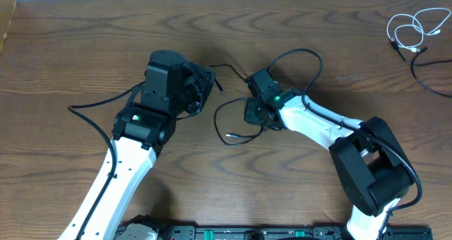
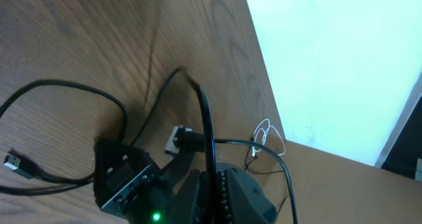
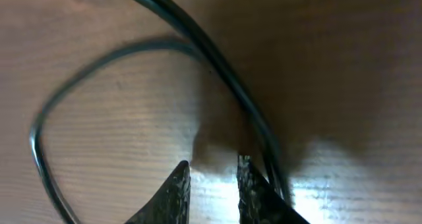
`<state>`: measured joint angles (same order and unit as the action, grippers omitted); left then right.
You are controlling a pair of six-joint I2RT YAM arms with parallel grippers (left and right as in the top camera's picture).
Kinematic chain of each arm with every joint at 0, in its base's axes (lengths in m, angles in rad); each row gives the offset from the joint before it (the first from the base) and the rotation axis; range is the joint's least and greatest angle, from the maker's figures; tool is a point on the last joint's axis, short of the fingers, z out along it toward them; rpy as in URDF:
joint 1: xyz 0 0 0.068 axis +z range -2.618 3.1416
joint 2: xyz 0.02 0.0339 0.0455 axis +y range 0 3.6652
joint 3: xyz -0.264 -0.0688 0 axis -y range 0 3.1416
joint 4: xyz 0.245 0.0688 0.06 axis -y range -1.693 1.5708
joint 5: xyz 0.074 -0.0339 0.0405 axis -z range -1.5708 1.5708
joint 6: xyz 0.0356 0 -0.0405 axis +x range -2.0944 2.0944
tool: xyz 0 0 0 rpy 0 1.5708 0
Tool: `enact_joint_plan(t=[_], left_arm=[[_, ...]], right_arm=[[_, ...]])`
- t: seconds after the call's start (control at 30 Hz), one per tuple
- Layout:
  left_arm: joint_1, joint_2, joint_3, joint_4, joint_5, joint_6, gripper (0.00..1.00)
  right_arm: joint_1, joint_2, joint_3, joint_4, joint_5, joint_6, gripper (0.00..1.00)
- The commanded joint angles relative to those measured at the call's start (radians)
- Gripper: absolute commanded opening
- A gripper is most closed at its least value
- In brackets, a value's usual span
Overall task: Untangle cables
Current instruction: 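Carry the black cable with the right gripper to the top-right corner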
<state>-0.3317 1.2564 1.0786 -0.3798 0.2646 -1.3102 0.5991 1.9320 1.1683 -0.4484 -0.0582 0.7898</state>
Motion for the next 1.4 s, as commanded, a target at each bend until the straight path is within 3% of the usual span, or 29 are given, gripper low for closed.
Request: enact_joint_plan(t=[0.0, 0.3, 0.53, 0.8, 1.2, 1.27, 1.37], left_arm=[[0.002, -0.003, 0.012, 0.005, 0.009, -0.008, 0.07], [0.002, -0.003, 0.012, 0.005, 0.009, -0.008, 0.06], [0.002, -0.003, 0.012, 0.005, 0.016, -0.012, 0.08], [0.002, -0.003, 0.012, 0.005, 0.016, -0.012, 0.07], [0.002, -0.003, 0.012, 0.005, 0.016, -0.012, 0.08], [0.002, -0.003, 0.012, 0.005, 0.016, -0.012, 0.08], [0.002, -0.003, 0.012, 0.002, 0.016, -0.011, 0.12]], right_arm=[[-0.01, -0.034, 0.002, -0.005, -0.004, -0.043, 0.24], [-0.016, -0.204, 0.002, -0.11, 0.098, -0.066, 0.4], [-0.016, -0.05, 0.0, -0.125, 0.074, -0.066, 0.31], [-0.015, -0.032, -0.003, -0.124, 0.075, -0.066, 0.18], [-0.018, 0.008, -0.019, -0.092, 0.058, -0.066, 0.15], [-0.018, 0.008, -0.018, -0.093, 0.058, -0.066, 0.03], [-0.028, 0.002, -0.007, -0.094, 0.026, -0.102, 0.01]])
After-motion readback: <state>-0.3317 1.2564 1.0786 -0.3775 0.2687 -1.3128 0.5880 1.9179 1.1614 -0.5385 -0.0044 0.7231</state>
